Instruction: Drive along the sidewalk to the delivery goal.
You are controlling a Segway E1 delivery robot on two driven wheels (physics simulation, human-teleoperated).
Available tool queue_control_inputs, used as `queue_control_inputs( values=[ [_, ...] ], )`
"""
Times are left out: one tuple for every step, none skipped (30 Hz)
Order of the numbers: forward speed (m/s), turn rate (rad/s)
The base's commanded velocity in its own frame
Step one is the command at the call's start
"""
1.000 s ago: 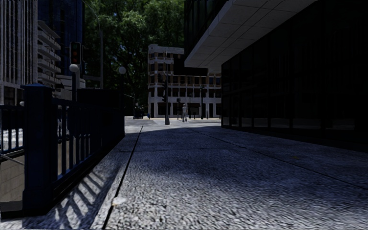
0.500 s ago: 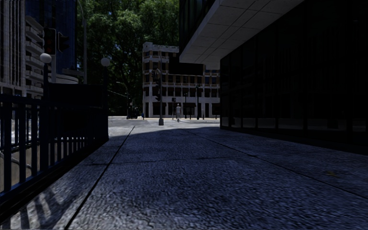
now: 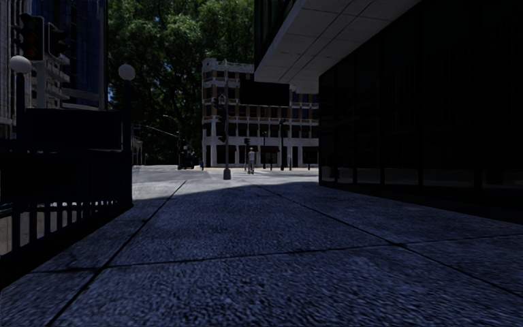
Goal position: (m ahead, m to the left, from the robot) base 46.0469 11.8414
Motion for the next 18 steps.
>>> queue_control_inputs(
  values=[
    [1.99, 0.00],
    [1.99, 0.00],
    [1.99, 0.00],
    [1.99, 0.00],
    [1.99, 0.00],
    [1.99, 0.00],
    [1.99, 0.00],
    [1.99, 0.00],
    [1.99, 0.00],
    [1.99, 0.00],
    [1.99, 0.00],
    [1.99, 0.00],
    [1.99, 0.00],
    [1.99, 0.00],
    [1.99, 0.00],
    [1.99, 0.00],
    [1.99, 0.00],
    [1.99, 0.00]
  ],
)
